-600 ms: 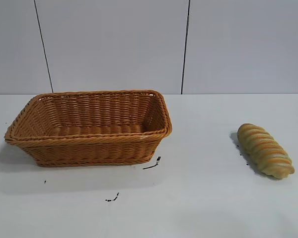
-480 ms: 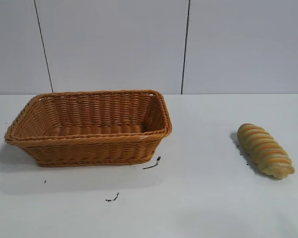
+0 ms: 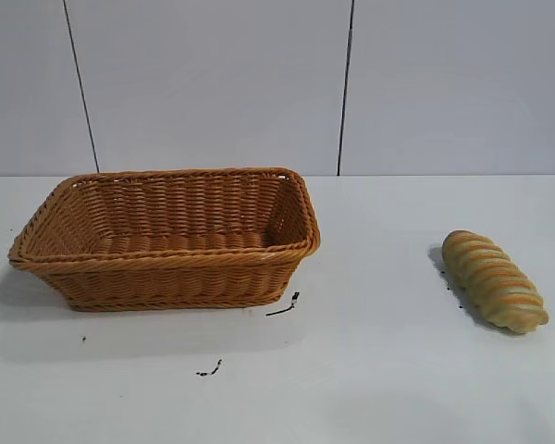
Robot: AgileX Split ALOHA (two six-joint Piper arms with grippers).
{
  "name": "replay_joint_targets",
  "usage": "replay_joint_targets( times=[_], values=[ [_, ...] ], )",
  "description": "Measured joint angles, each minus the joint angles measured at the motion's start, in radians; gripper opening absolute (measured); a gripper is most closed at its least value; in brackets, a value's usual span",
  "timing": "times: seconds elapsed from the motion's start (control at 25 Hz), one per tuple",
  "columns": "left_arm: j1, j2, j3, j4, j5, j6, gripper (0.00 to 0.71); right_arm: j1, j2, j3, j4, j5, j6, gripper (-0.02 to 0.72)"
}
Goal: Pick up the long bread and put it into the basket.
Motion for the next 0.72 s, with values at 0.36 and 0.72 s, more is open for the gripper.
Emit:
replay_joint_targets(
  times=[0.36, 0.72],
  values=[
    [0.000, 0.000, 0.000, 0.000, 0.000, 0.000, 0.696, 0.000, 0.476, -0.149, -0.005, -0.060, -0.009, 0.693],
    [0.000, 0.000, 0.000, 0.000, 0.000, 0.000, 0.696, 0.000, 1.082, -0.393, -0.024, -0.138, -0.034, 0.693]
  ],
)
